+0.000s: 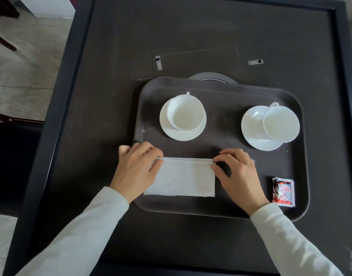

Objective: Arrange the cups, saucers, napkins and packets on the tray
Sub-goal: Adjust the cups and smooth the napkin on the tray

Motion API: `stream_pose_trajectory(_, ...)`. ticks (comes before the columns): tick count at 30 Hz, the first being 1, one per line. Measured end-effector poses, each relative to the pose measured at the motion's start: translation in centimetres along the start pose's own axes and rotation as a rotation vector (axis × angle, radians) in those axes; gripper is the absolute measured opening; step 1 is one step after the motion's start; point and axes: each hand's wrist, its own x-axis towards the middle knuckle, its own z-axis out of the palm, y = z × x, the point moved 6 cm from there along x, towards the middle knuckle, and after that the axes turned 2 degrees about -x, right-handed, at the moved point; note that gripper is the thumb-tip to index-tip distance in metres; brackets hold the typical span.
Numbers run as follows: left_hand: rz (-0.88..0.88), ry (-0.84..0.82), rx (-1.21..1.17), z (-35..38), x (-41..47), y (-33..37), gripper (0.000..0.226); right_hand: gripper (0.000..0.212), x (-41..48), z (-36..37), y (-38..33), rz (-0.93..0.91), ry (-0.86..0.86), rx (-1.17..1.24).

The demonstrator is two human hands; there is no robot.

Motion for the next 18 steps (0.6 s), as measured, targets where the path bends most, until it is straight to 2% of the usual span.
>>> stream_pose_trajectory(8,0.03,0.012,0.0,0.3,0.1,-0.1,0.003,0.007,0.9,0.0,0.0,0.01,-0.006,-0.005)
stream_pose_trajectory(14,0.003,-0.008,0.012,0.6,-0.3,-0.5,0.011,0.01,1.4,0.1,0.0,0.035,-0.031,0.002)
stream_pose_trajectory(18,0.008,0.06,0.017,-0.1,-0.8,-0.1,0.023,0.015,1.6,0.1,-0.1,0.022,-0.022,-0.011)
